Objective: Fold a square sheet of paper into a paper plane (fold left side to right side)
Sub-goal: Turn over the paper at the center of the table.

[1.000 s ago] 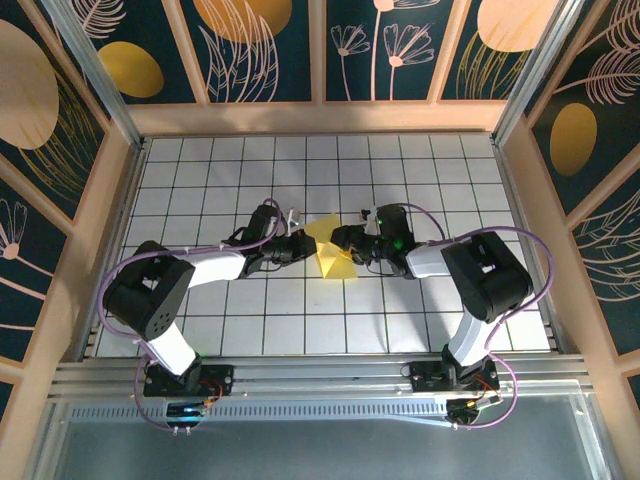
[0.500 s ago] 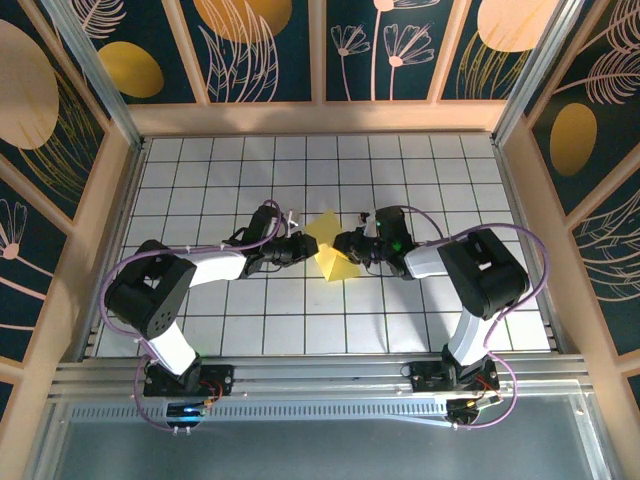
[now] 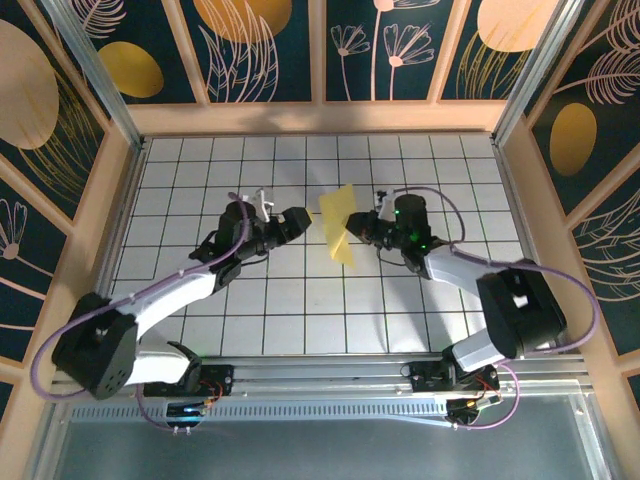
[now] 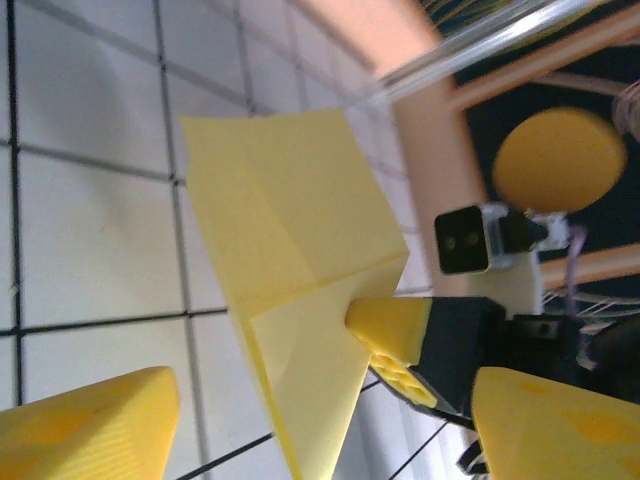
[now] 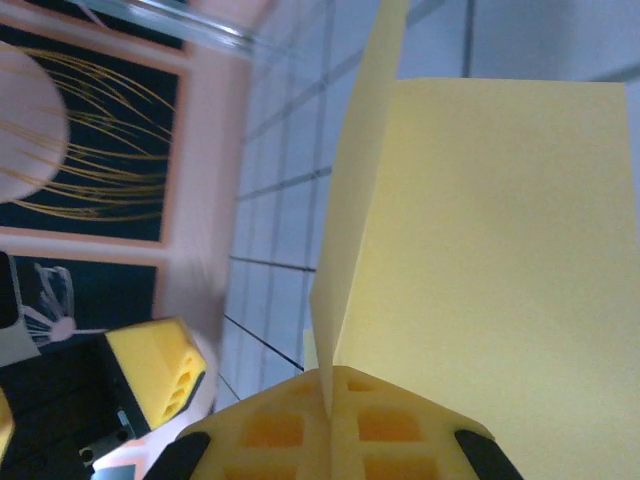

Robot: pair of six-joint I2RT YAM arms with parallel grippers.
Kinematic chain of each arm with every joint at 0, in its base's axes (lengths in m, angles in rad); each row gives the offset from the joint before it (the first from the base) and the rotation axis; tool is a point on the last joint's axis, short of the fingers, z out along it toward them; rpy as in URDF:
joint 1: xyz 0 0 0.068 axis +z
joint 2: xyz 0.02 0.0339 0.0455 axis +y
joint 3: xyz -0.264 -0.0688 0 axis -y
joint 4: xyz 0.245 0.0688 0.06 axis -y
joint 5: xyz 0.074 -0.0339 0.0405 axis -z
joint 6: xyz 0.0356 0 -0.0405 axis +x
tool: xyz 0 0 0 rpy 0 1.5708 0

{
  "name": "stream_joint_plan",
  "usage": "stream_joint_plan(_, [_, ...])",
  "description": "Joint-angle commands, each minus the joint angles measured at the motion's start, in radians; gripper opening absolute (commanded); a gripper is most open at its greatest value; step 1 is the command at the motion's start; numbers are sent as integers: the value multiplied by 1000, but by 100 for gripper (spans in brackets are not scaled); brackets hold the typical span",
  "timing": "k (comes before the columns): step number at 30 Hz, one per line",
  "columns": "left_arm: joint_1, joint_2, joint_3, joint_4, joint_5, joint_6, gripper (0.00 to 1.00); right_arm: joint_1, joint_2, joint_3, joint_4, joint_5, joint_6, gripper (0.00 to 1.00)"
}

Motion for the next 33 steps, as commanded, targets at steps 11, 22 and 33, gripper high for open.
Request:
stream_joint_plan(11, [2,-50,-75,598,146,-252,97,-45,-265,55,252,-13,142,0])
stream_joint_plan(22, [-50,74,38,662,238,-284,92,-3,-245,84,357,-25,230,0])
stream_joint_plan(33, [-78,142,102,651,260,-300,71,42,-185,114,385,-52,240,0])
